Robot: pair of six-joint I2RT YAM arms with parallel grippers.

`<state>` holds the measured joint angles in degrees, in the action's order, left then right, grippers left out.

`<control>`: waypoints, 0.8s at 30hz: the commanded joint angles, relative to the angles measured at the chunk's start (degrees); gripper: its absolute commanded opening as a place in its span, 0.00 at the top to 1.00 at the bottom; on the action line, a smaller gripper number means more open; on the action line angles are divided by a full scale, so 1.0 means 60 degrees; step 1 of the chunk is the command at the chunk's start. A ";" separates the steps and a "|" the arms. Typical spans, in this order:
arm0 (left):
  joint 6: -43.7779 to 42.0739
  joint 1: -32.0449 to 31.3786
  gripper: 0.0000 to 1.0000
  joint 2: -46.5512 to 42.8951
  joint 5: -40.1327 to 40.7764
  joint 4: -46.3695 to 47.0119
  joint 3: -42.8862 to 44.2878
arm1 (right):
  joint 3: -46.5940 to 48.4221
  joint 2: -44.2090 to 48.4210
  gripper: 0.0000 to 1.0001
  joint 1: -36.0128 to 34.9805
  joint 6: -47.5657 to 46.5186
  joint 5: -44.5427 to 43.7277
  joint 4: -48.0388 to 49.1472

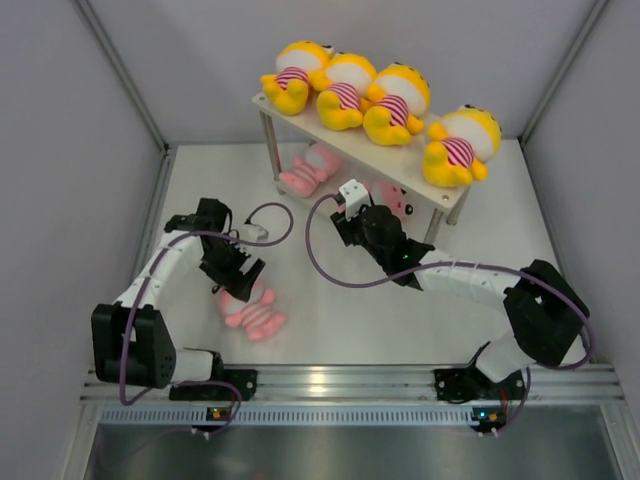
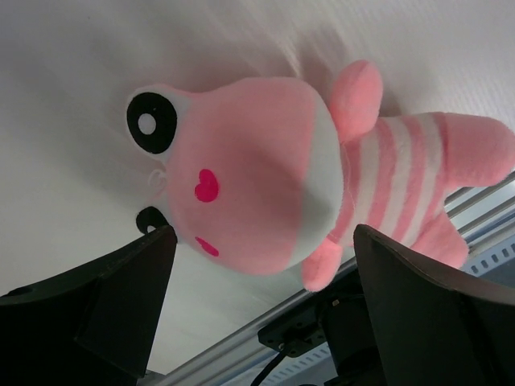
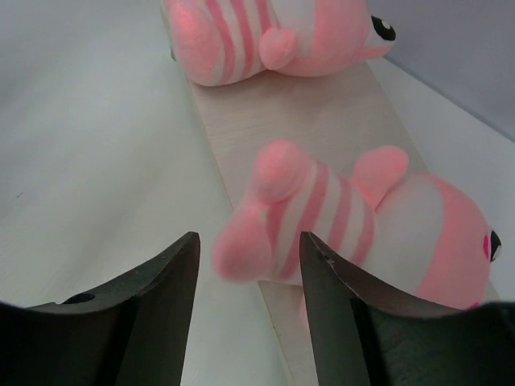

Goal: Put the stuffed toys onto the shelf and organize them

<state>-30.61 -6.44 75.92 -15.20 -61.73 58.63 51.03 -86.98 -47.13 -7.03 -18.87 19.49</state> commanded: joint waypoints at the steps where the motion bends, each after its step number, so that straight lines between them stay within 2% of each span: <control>1: -0.0376 -0.0055 0.03 0.0412 0.0439 0.0459 -0.0469 | 0.0563 0.0566 0.47 -0.0098 -0.0308 0.0421 -0.0347; 3: -0.0377 -0.0332 0.05 0.0705 0.0715 0.0752 -0.0879 | 0.0593 0.0581 0.41 -0.0084 -0.0366 0.0348 -0.0420; 7: -0.0304 -0.0626 0.14 0.1057 0.0704 0.1250 -0.1348 | 0.1016 0.0069 0.33 -0.0040 -0.0192 -0.0367 -0.1064; 8: -0.0275 -0.0641 0.24 0.1232 0.0674 0.1280 -0.1378 | 0.1191 -0.0092 0.31 -0.0040 -0.0148 -0.0501 -0.1253; 11: -0.0201 -0.0641 0.44 0.1423 0.0556 0.1397 -0.1451 | 0.1602 -0.0692 0.28 0.0004 -0.0234 -0.0882 -0.1387; 14: -0.0172 -0.0641 0.81 0.1380 0.0629 0.1442 -0.1379 | 0.2304 -0.1511 0.27 0.0019 -0.0410 -0.1292 -0.1650; 17: -0.0055 -0.0641 0.97 0.1044 0.0862 0.1427 -0.1159 | 0.2979 -0.1937 0.27 0.0121 -0.0601 -0.1336 -0.2133; 22: 0.0238 -0.0626 1.00 0.0312 0.1712 0.1441 -0.0706 | 0.3142 -0.2334 0.31 0.0151 -0.0821 -0.1645 -0.2690; 23: 0.0282 -0.0626 1.00 0.0108 0.1887 0.1427 -0.0516 | 0.3170 -0.2407 0.34 0.0180 -0.0865 -0.1601 -0.2749; 24: 0.0384 -0.0626 1.00 0.0004 0.2324 0.1427 -0.0384 | 0.3156 -0.2437 0.51 0.0180 -0.0952 -0.1543 -0.2793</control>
<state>-29.69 -9.93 79.48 -7.07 -56.93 52.49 67.42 -101.08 -46.78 -11.62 -26.74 4.40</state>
